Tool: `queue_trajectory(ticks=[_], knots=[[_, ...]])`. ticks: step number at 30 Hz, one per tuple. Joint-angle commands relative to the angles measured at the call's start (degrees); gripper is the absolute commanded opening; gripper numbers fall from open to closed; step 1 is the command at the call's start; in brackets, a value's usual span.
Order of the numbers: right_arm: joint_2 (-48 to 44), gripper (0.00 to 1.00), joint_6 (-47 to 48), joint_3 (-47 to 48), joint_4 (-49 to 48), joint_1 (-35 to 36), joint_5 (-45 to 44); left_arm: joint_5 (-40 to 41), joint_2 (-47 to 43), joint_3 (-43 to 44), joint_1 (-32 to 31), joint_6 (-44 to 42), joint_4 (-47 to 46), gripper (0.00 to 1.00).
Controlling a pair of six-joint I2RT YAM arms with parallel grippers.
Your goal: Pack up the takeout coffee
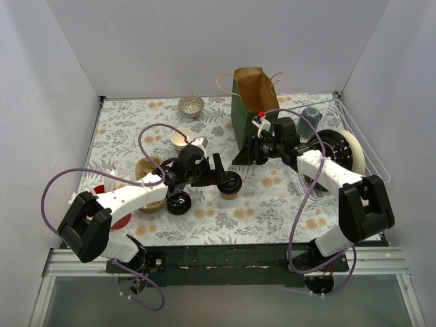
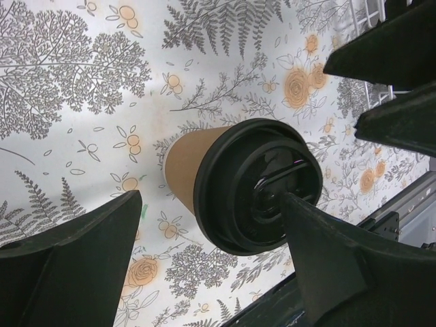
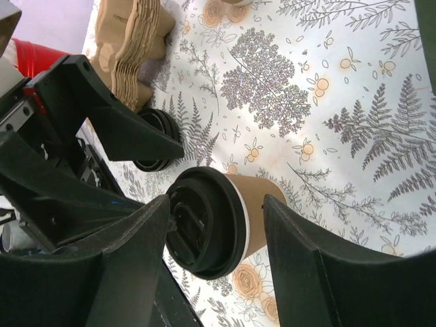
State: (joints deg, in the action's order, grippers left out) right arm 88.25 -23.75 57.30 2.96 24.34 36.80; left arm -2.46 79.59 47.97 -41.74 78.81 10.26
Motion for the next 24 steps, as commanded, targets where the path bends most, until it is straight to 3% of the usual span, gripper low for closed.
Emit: queue_trajectory(ticks=[1,11,24], knots=[[-7.11,0.64,-2.09,-3.14,-0.76,-0.52,-2.17,-0.43,-2.25,2.75,0.25,-2.07,-0.06,0.83],[-13.45,0.57,-5.25,-14.31,-6.74,-0.61,-2.17,-2.63,1.79,2.83,0.25,-2.69,-1.91,0.73],[-14.68,0.47,-9.03,-20.64,-12.1,-0.61,-4.19,-2.46,3.29,0.55,0.25,-2.08,-3.23,0.64]])
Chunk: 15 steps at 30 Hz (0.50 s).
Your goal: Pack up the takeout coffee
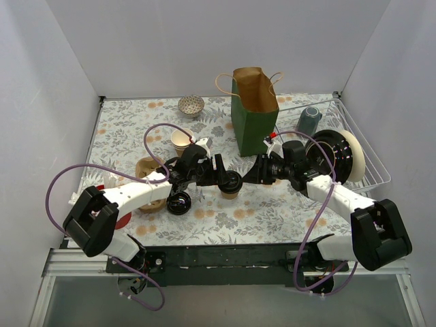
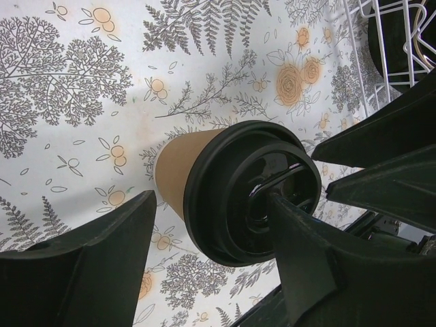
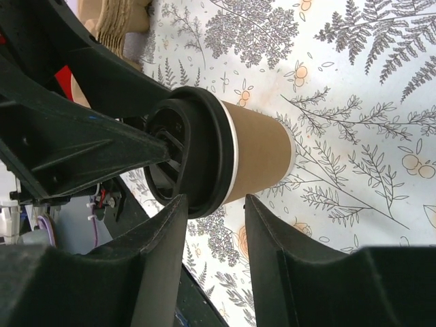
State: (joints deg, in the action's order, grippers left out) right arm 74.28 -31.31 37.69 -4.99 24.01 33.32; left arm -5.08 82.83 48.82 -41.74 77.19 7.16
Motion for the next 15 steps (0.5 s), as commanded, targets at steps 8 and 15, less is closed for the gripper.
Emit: queue_trajectory(ticks=[8,15], knots=[[1.04,0.45,-1.91,-1.92,-6.16,-0.28,-0.72,0.34,0.05,-1.71,0.25,-0.11,-0.13,0.61],[2.36,0.41,-2.0,-4.11,-7.66,-0.19,-1.77,-0.19,-0.03,-3.02,0.25,0.51,-0.83,0.56]])
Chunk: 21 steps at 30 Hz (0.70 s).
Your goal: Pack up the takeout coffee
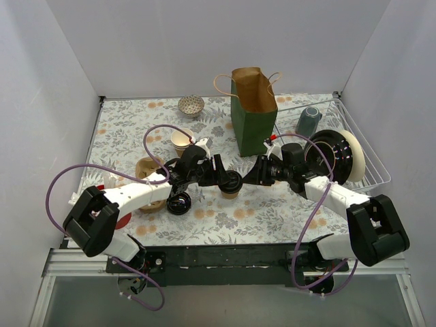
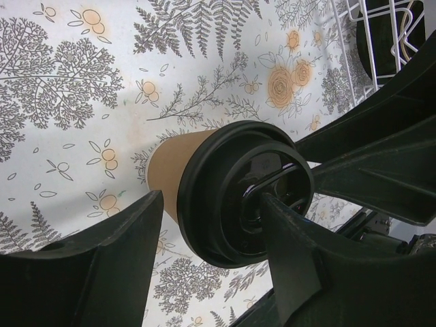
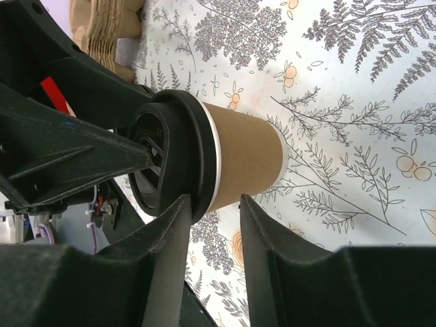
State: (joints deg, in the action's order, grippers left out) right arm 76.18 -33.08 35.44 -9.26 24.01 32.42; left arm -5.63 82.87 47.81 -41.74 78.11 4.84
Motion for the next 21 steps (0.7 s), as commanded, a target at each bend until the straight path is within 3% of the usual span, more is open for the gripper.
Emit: queue_trajectory(ticks=[1,8,21], knots=[[0.46,0.4,-0.06,-2.3,-3.4,-0.19,-1.31,0.35,-0.08,-2.11,0.25,-0.32,1.4,0.56],[0.55,0.29,2.58,-3.89,-1.29,-0.1,-5.0,0.35,0.8,-3.25,0.25,0.2,1.22,0.5],[2.48,0.24,4.6,-8.02,-1.03,1.13,-11.77,0.0,3.61,-3.6,0.25,0.82,1.14,0.43]])
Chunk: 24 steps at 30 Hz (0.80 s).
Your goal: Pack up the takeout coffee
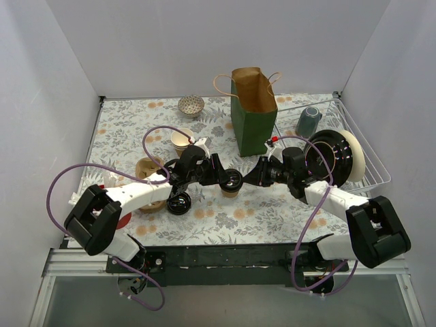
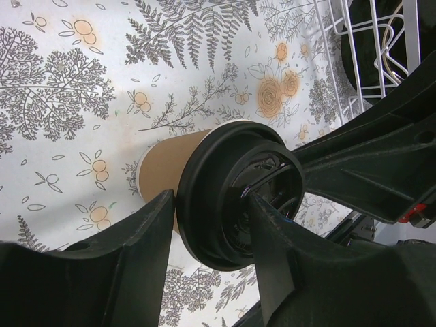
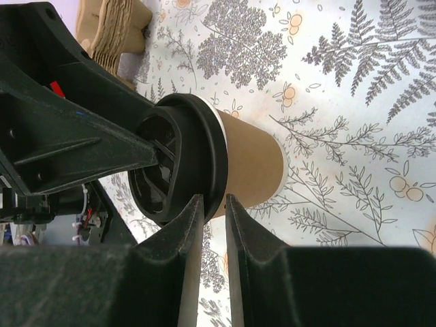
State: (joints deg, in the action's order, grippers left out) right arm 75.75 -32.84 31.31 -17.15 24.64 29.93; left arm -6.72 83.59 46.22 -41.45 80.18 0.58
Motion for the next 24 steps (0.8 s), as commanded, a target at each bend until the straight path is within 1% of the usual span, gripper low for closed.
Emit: queue_trajectory(ticks=[1,5,9,14,15,18,20,21,22,24], knots=[[2.92,0.24,4.36,-3.89,6.86,0.75,-9.45,1.01,3.15,-2.01,-0.03,-1.26,5.4,0.43],[2.83,0.22,3.31,-4.76,7.04,1.46,-11.64,1.01,3.59,-2.27,-0.03,-0.91,5.31,0.43],[3.0,0.2,1.21,-6.96,5.11,2.86,-14.19,1.62,3.42,-2.8,-0.03,-0.47,5.57,0.43],[3.01,0.2,0.06,-7.75,5.98,4.88,-18.41,2.5,3.77,-2.8,-0.03,-0.38,6.63,0.43],[2.83,0.2,-0.03,-7.76,6.51,5.24,-20.51,3.11,3.68,-2.89,-0.03,-0.38,6.98,0.43],[1.6,0.2,-1.7,-8.37,6.6,6.29,-22.02,3.64,3.42,-2.71,-0.03,-0.29,7.86,0.43],[0.46,0.22,-2.58,-8.37,6.25,6.64,-21.67,3.73,3.16,-2.45,-0.03,-0.38,8.03,0.44],[-0.15,0.25,-2.84,-8.02,6.16,6.82,-19.5,3.65,2.98,-2.01,-0.03,-0.55,8.03,0.44],[-2.16,0.3,-3.45,-6.8,6.25,6.91,-18.26,3.47,2.81,-1.83,-0.03,-1.25,7.95,0.45],[-5.24,0.35,-3.98,-5.13,8.0,7.26,-16.85,3.12,2.45,-0.52,-0.03,-2.3,8.12,0.47]])
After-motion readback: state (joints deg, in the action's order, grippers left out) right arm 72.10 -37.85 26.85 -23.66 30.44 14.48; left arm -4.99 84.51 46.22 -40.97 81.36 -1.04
